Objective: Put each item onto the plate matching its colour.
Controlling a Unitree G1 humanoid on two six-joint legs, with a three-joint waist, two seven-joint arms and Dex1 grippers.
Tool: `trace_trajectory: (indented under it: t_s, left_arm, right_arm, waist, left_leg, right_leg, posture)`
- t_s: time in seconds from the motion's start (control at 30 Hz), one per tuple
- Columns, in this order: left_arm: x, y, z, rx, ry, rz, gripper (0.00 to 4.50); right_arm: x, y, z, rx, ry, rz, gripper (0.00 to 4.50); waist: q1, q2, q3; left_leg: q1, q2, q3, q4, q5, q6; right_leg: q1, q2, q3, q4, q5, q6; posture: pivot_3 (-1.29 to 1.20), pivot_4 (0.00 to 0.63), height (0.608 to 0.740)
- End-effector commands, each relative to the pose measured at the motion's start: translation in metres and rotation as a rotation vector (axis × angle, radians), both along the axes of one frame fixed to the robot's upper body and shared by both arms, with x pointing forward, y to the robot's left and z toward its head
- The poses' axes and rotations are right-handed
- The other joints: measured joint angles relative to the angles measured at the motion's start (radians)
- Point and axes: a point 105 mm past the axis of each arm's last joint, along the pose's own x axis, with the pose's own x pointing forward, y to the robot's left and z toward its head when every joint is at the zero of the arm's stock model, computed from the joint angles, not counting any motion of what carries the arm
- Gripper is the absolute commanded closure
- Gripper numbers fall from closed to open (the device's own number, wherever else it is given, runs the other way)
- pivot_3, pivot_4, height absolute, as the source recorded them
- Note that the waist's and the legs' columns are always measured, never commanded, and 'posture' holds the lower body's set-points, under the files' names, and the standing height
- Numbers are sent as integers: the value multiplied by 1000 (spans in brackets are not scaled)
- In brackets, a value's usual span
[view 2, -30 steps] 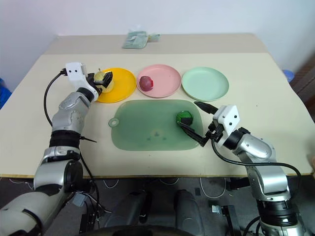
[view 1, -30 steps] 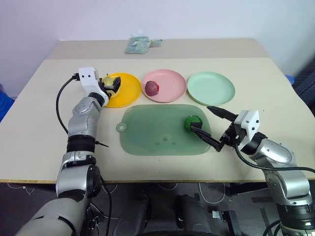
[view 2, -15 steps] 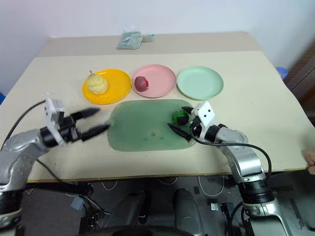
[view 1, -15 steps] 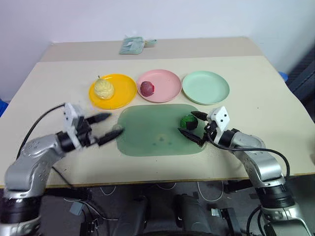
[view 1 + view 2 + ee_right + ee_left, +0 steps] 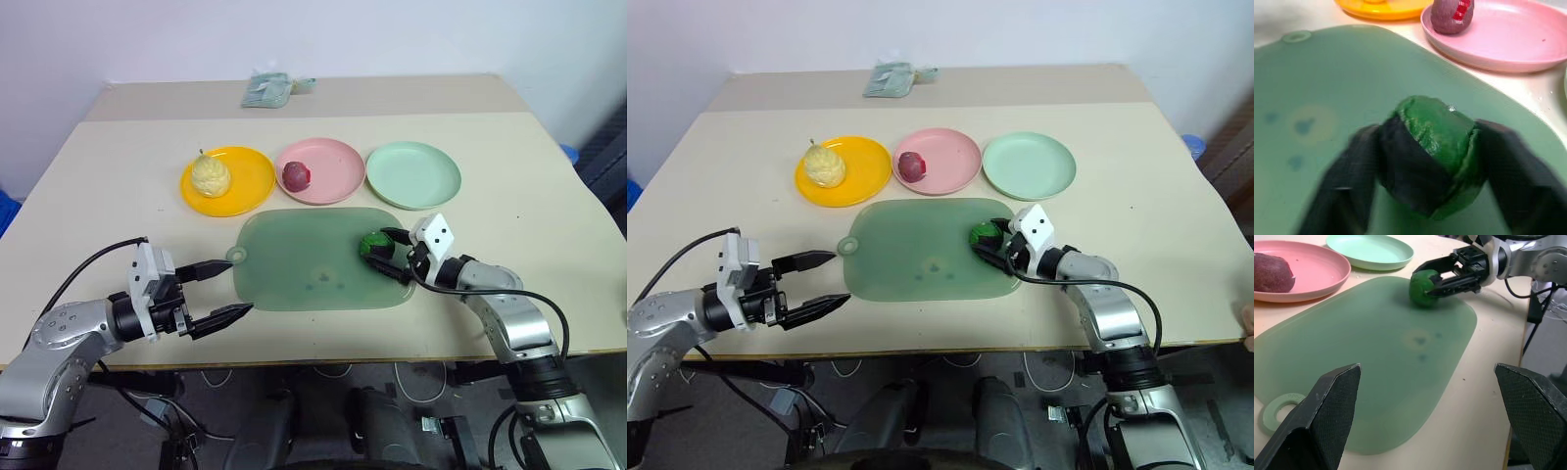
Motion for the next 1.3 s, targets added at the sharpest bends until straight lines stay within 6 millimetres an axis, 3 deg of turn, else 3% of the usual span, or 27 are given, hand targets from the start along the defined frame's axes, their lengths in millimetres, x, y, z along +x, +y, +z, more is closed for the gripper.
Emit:
trace_trajectory:
  t_s: [0.03,0.13,0.2,0.37,0.57,0.6,0.77,0.93,1.07,1.17,1.3]
  left_arm:
    - [0,1,11,-3,-75,22,0]
    - [2,1,13,-22,-88,47,0]
    - [5,0,13,-24,-98,71,0]
    - [18,-8,15,-35,-137,128,0]
    - [30,-19,26,-73,-183,163,0]
    - [32,-19,29,-88,-192,179,0]
    - [40,-21,35,-109,-222,223,0]
    - [43,-31,30,-99,-236,250,0]
    - [40,-25,20,-66,-216,271,0]
    - [34,-19,7,-25,-172,273,0]
    - [26,-16,9,-54,-153,272,0]
  right_arm:
    - [12,-4,23,31,-60,0,2640]
    - [29,-11,35,29,-119,-40,2695]
    - [48,-19,53,58,-172,-95,2695]
    - [111,-55,88,96,-221,-369,2695]
    - [133,-73,78,21,-171,-577,2695]
    - [134,-74,75,23,-156,-598,2257]
    - [134,-71,66,-2,-132,-609,18]
    - [133,-74,88,61,-191,-573,18]
    - [122,-68,115,143,-273,-397,18]
    - [95,-65,114,149,-317,-216,18]
    - [36,-73,88,91,-280,-96,18]
  waist:
    - [1,0,0]
    - [1,0,0]
    - [0,0,0]
    - [-6,1,1]
    - [-8,0,0]
    - [-9,0,0]
    - [-30,1,1]
    - [-30,1,1]
    - [-29,2,1]
    - [-27,2,1]
    - [-3,1,1]
  left_leg:
    - [0,0,0,0,0,0]
    - [0,0,0,0,0,0]
    - [0,0,0,0,0,0]
    - [0,0,1,-1,1,-1]
    - [1,1,1,-4,3,-5]
    - [0,1,1,-4,4,-6]
    - [0,0,2,-3,4,-6]
    - [1,1,2,-3,2,-4]
    - [1,1,2,-3,2,-3]
    - [1,1,2,-4,2,-2]
    - [0,1,0,-3,0,0]
  right_leg:
    - [0,0,0,0,0,0]
    - [0,0,0,0,0,0]
    - [0,0,0,0,0,0]
    - [-1,1,0,0,1,-1]
    - [-1,2,1,-1,3,0]
    - [-1,2,1,-1,3,0]
    - [-2,2,2,0,3,0]
    - [-2,5,4,1,3,0]
    - [-2,5,4,1,3,0]
    - [-2,5,4,0,3,0]
    - [0,5,4,-1,3,1]
  posture:
    - [0,150,740]
    - [0,150,740]
    - [0,150,740]
    - [0,150,740]
    - [0,150,740]
    - [0,150,740]
    - [0,150,740]
    - [0,150,740]
    - [0,150,740]
    - [0,150,740]
    - [0,150,740]
